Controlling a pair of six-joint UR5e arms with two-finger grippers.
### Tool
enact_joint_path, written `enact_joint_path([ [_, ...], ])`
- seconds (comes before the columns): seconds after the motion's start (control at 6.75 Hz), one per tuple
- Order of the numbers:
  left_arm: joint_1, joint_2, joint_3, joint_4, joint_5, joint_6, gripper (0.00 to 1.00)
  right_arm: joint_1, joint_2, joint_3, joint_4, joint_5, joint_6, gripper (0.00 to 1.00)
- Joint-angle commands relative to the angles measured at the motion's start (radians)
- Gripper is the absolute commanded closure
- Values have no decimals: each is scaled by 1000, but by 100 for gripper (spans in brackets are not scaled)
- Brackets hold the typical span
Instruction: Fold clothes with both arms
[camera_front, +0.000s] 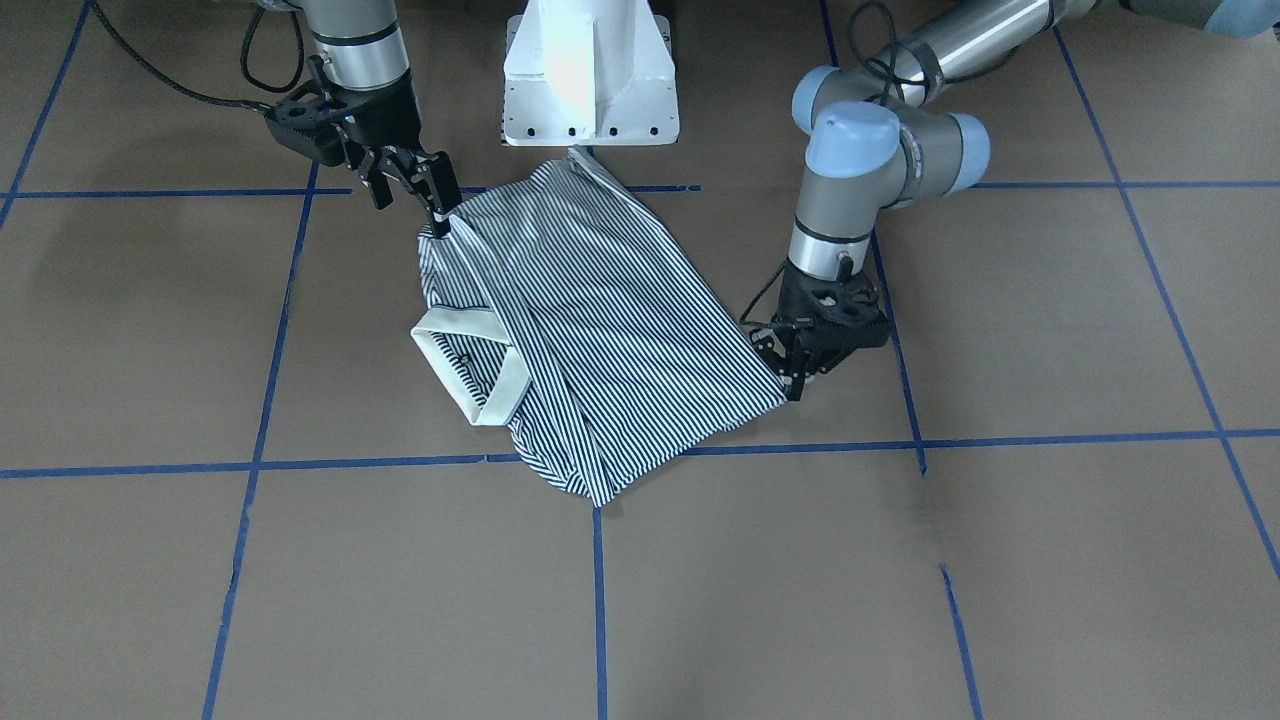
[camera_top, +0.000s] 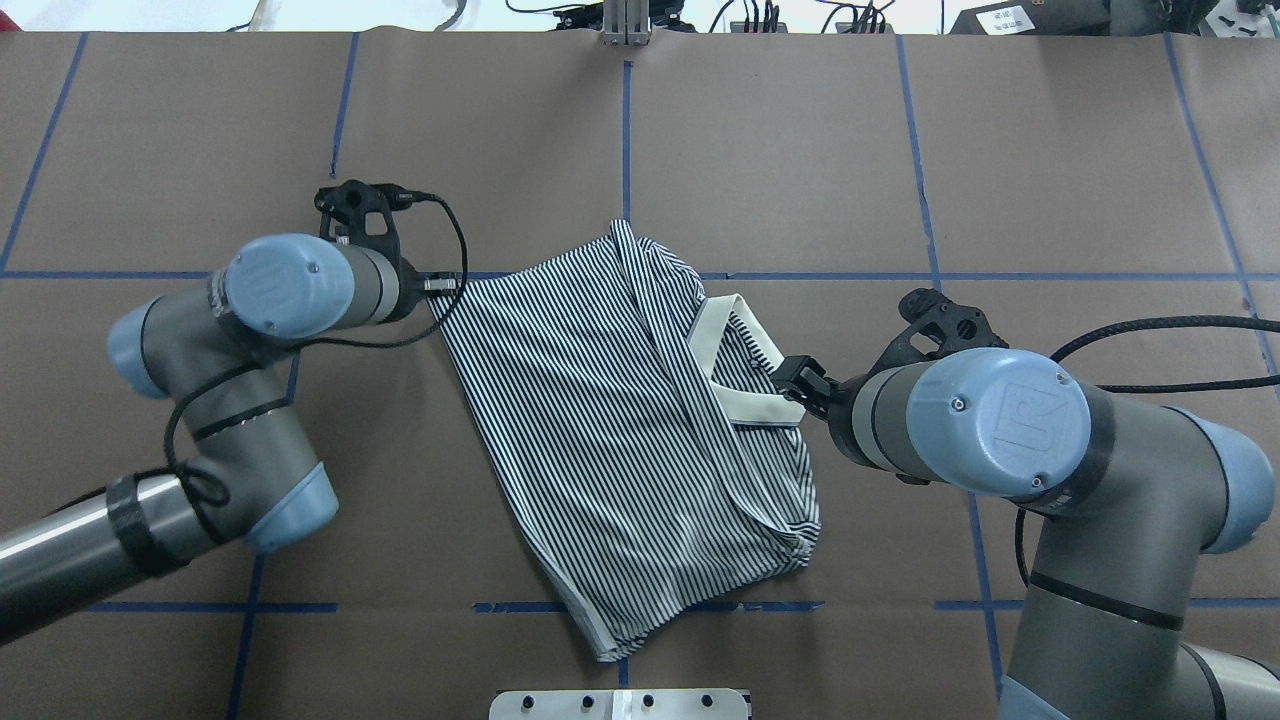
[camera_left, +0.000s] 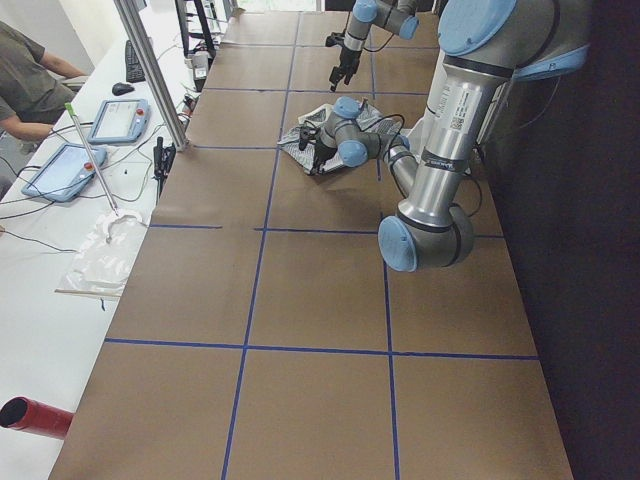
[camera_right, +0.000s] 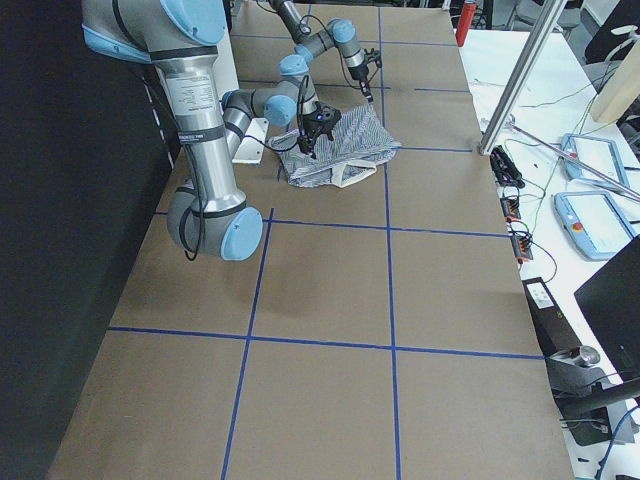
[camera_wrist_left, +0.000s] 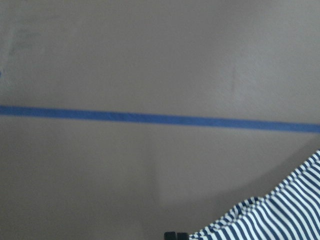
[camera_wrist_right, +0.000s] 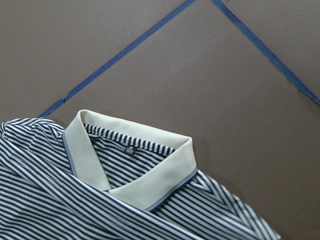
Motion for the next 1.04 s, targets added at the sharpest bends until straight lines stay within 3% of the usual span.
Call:
enact_joint_path([
  [0.0, -127, -211, 344, -141, -27, 34, 100, 4, -4, -3, 0, -3, 1, 0],
  [0.15, -165, -215, 343, -158, -91, 91, 65, -1, 4, -15, 1, -6, 0, 0],
  [0.3, -167, -209, 327, -184, -130, 90, 56, -5, 27, -24, 3, -6, -2, 0],
  [0.44, -169, -168, 240, -182, -139, 90, 53, -10, 91, -91, 18, -7, -2, 0],
  [0.59, -172, -84, 106, -179, -208, 85, 53, -13, 154, -186, 30, -7, -9, 0],
  [0.74, -175, -19, 13, -176, -262, 83, 52, -28, 200, -240, 30, 0, -114, 0],
  [0.89, -175, 4, -14, -173, -262, 83, 51, -53, 241, -285, 24, -1, -261, 0],
])
